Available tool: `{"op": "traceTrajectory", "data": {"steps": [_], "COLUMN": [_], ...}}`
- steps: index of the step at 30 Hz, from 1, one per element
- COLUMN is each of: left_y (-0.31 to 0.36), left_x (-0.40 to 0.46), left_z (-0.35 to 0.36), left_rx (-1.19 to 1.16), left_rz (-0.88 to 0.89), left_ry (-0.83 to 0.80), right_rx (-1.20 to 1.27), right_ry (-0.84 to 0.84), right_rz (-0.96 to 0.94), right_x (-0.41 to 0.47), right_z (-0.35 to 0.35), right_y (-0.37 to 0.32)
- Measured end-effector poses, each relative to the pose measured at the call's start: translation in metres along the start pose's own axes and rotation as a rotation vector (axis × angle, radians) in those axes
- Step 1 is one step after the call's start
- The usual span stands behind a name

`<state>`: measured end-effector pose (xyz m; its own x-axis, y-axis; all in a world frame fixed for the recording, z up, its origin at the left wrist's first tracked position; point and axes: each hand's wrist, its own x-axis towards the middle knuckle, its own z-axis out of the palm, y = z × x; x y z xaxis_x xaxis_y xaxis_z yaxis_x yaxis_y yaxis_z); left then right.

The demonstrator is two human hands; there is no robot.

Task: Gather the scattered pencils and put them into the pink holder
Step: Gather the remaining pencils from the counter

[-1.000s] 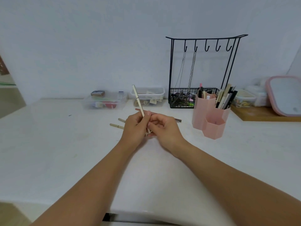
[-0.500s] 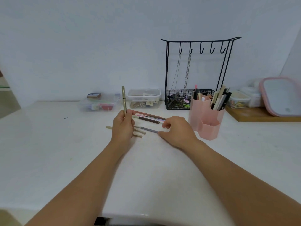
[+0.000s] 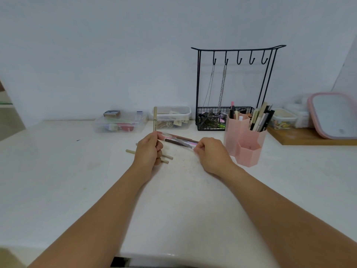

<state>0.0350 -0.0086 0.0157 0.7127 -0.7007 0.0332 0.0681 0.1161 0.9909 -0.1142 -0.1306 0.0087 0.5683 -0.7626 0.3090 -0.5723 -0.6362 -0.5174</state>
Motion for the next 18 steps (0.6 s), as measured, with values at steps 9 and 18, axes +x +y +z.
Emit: {"op": "traceTrajectory", "data": {"steps": [9,18], "left_y": [-0.005,-0.015], "left_x": [-0.006,0.001], "left_z": [0.009,0.009], "left_rx": [-0.043,0.109], "left_rz": [0.103,0.165], "left_ry": [-0.194,-0.128], "right_rx": [0.982,0.915], "right_ry": [-0.179,-0.165], "right_rz": [0.050,-0.035], "right_x": [-0.022,-0.022], "right_z": [0.018,0.024], "right_y": [-0.042,-0.043]}}
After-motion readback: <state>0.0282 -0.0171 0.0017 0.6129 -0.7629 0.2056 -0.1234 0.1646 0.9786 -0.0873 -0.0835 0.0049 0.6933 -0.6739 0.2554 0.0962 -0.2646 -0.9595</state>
